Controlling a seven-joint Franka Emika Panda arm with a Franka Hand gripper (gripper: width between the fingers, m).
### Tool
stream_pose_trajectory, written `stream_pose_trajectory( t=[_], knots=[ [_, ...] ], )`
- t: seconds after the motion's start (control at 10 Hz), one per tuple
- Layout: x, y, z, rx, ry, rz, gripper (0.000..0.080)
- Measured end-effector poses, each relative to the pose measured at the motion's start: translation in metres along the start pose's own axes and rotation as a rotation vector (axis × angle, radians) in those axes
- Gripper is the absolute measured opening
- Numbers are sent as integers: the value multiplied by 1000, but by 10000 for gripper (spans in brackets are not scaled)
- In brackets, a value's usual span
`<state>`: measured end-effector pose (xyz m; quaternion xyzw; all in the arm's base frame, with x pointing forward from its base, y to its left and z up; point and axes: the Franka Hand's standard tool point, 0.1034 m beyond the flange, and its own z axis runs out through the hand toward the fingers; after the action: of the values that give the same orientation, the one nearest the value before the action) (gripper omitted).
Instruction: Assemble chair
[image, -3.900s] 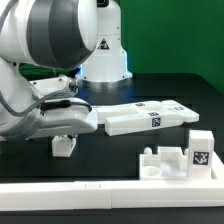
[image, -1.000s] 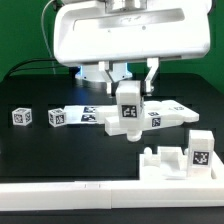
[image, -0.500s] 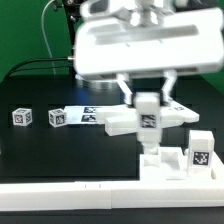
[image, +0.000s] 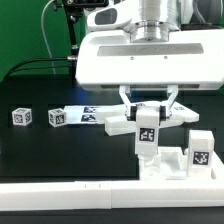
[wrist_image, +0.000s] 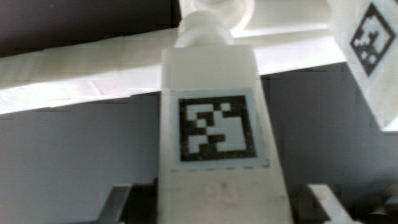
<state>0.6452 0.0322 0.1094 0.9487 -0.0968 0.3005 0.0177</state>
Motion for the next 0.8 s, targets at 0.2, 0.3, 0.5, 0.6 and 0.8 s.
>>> stream_pose_trajectory(
  t=[0.2, 0.3, 0.5, 0.6, 0.8],
  knots=[
    [-7, -5, 5, 2, -9, -2, 284],
    [-8, -5, 6, 1, -7, 2, 284],
    [-15, -9, 9, 2, -13, -1, 284],
    [-17, -10, 10, 2, -16, -3, 284],
    [-19, -11, 13, 1, 2, -8, 284]
  ],
)
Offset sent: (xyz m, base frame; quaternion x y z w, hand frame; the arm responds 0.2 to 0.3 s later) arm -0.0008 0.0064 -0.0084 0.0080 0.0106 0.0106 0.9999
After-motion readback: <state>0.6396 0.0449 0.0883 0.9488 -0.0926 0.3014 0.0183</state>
